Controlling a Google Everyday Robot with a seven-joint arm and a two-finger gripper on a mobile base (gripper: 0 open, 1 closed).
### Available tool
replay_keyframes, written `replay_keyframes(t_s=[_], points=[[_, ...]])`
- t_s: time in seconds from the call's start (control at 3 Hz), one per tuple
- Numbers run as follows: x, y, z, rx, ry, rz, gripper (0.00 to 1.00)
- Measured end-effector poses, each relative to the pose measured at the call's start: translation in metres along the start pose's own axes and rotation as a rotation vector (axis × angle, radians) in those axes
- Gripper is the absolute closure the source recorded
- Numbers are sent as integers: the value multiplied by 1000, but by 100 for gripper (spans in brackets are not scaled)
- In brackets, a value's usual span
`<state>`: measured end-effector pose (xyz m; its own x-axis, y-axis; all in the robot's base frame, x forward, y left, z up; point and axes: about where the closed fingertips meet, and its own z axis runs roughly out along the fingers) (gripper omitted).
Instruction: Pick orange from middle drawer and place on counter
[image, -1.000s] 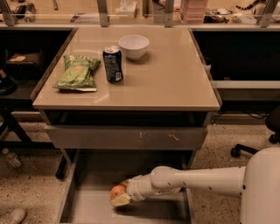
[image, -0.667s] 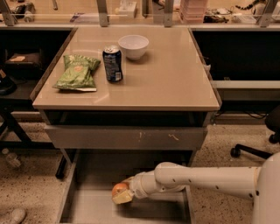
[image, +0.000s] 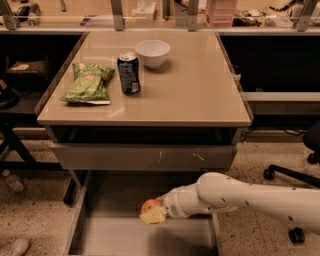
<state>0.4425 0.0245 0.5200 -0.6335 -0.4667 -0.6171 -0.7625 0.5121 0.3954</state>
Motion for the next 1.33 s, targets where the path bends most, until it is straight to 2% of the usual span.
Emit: replay_keyframes(t_s=[0.33, 0.67, 1.0, 1.33], points=[[-12, 1, -9, 22, -5, -23, 100], [-10, 1, -7, 17, -4, -20, 100], [-26, 8, -28, 35, -18, -50, 100], [-55, 18, -67, 70, -46, -58, 100]])
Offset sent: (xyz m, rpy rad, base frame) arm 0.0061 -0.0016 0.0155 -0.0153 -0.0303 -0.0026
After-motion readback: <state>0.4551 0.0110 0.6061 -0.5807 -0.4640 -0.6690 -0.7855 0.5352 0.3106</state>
